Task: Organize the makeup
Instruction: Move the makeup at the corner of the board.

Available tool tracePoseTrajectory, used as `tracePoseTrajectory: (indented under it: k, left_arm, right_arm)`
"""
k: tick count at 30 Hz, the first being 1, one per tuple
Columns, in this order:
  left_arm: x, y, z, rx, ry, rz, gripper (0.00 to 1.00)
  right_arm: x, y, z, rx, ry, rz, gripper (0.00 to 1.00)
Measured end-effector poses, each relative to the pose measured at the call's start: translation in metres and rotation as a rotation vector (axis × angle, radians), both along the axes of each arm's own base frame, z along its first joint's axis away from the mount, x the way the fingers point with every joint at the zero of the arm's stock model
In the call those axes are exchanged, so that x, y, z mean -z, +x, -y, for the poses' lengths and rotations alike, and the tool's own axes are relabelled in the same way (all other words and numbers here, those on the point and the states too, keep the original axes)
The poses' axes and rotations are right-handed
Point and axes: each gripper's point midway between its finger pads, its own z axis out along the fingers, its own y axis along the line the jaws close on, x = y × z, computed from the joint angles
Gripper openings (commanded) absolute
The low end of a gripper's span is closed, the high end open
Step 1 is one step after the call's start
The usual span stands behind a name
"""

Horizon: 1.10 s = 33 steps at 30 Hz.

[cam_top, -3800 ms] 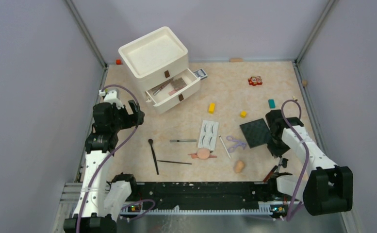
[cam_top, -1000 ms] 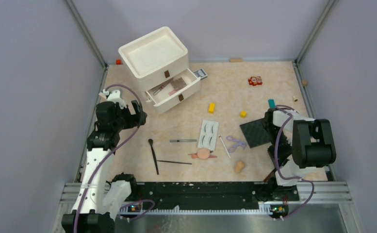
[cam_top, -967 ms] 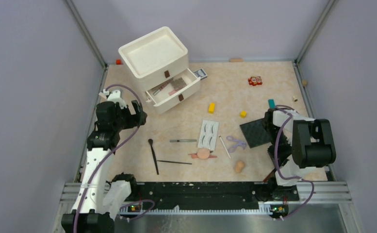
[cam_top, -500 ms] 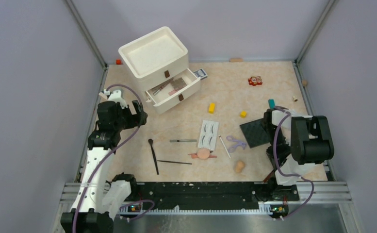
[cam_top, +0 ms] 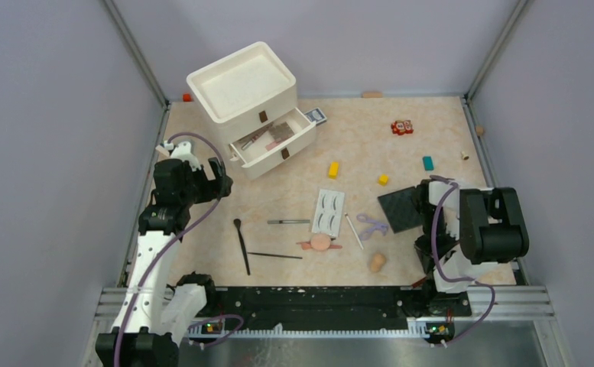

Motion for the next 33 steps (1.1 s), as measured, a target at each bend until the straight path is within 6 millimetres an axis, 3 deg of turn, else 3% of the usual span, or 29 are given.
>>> tracePoseTrajectory:
  k: [5,13,19,25,30,33]
  left_arm:
    - [0.0,0.0,0.0,0.001,0.0,0.0,0.99]
    - [0.0,0.0,0.001,0.002,0.0,0.0,0.99]
    - [0.0,0.0,0.001,0.002,0.0,0.0,0.99]
    - [0.0,0.0,0.001,0.002,0.0,0.001,0.99]
    - [-0.001,0.0,0.001,0.002,0.0,0.003,0.99]
    - [-0.001,0.0,0.0,0.002,0.0,0.003,0.99]
  right_arm:
    - [-0.001,0.008,0.0,-0.023,0.017,0.05,0.0]
    - [-0.02,0.071,-0.006,-0.09,0.068,0.352,0.0]
    - [-0.042,0.098,0.002,-0.133,0.028,0.462,0.03]
    - [-0.061,0.087,0.013,-0.097,-0.055,0.337,0.15]
    - [-0.045,0.057,0.011,-0.075,-0.043,0.152,0.36]
    - [-0.036,0.039,0.009,-0.078,-0.029,0.061,0.35]
